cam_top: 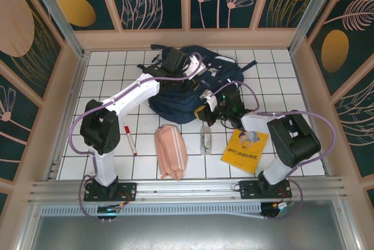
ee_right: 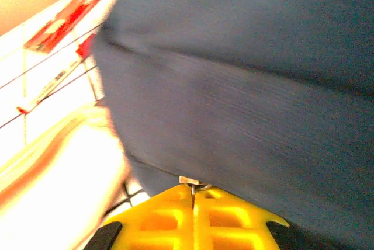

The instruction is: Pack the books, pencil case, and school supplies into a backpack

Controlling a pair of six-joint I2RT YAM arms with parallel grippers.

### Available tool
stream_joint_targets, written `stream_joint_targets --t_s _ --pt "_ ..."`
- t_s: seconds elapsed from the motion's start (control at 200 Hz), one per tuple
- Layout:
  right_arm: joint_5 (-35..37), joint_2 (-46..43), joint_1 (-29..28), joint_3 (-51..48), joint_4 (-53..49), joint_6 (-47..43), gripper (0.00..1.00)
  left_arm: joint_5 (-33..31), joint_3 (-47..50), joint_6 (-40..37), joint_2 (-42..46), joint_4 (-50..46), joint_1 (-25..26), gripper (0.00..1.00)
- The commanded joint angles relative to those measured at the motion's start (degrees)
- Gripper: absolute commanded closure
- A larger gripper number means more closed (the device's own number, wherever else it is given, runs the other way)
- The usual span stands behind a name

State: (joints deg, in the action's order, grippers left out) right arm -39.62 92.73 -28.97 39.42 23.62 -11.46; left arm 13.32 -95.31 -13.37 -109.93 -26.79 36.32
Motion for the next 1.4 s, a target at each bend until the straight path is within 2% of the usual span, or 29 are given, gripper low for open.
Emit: stream_joint_targets --t_s 0.0,0.085,0.23,0.285,0.36,0.43,0.51,0.555,0.591,0.621,0.711,0.796,0.881,1.011,1.026,1.086,1.296,1.366,1.396 --pt "-0.7 -1.2 -5.1 2.5 0.9 2.7 1.0 3.4 -1.8 3.6 -1.2 8.7 0.1 1.0" --pt "3.0 0.2 -7.4 1.6 8.7 11.9 0.99 3.8 0.2 5.2 -1.0 11.3 0.1 1.0" --pt "10.7 1.3 -10.3 -6.2 27.8 30.2 0.9 3.9 3.1 6.9 -0.4 14.2 0.1 1.0" --pt "13.4 1.0 -11.2 -9.8 34.3 35.9 0.8 3.7 3.7 7.0 -0.2 14.2 0.1 1.0" --pt "13.3 -0.5 -12.3 -14.0 41.5 39.0 0.69 4.4 5.7 7.2 1.2 14.3 0.0 0.73" --pt "8.9 -3.2 -12.5 -16.0 43.7 37.0 0.65 7.4 8.6 8.6 3.9 15.2 -0.8 0.62" --pt "1.1 -8.3 -12.3 -15.2 36.4 28.3 0.63 7.2 12.2 11.8 8.0 16.1 -1.8 0.53" --pt "-6.9 -11.6 -12.4 -13.8 30.3 19.5 0.63 6.4 14.4 13.9 10.6 16.6 -2.4 0.5" --pt "-13.1 -13.8 -12.4 -12.6 23.3 12.0 0.62 5.5 16.3 15.5 12.8 16.8 -2.6 0.47" --pt "-15.3 -15.7 -12.4 -10.8 14.7 5.3 0.6 4.8 17.9 16.6 14.7 16.7 -2.8 0.46" --pt "-9.1 -19.4 -12.4 -4.4 -8.4 -13.1 0.6 1.0 22.5 20.3 19.5 14.9 -3.0 0.46" --pt "1.2 -21.2 -12.0 -2.2 -19.0 -26.6 0.58 -0.9 27.5 25.2 24.3 14.0 -3.2 0.46" --pt "10.3 -20.9 -9.7 -2.1 -20.4 -35.1 0.56 -0.9 33.3 31.5 29.0 15.1 -3.1 0.46" --pt "21.7 -18.2 -6.7 -3.0 -15.5 -45.4 0.49 0.9 43.8 41.9 35.1 19.6 -3.1 0.44" --pt "22.5 -17.6 -6.4 -2.9 -14.9 -46.0 0.4 0.9 44.7 42.5 35.6 19.9 -3.1 0.44" --pt "24.9 -14.9 -5.9 -2.1 -13.1 -48.6 0.37 1.0 48.3 44.6 37.4 21.5 -3.1 0.43" --pt "29.2 -5.9 -6.6 0.9 -7.8 -56.3 0.34 2.7 53.2 47.8 37.8 24.3 -2.7 0.43" --pt "32.1 -2.7 -7.2 2.2 -6.6 -57.9 0.39 3.4 53.9 48.2 37.8 26.0 -2.5 0.43" --pt "33.1 -1.8 -7.4 2.6 -5.5 -58.5 0.44 3.5 54.2 48.3 37.7 26.5 -2.3 0.43"
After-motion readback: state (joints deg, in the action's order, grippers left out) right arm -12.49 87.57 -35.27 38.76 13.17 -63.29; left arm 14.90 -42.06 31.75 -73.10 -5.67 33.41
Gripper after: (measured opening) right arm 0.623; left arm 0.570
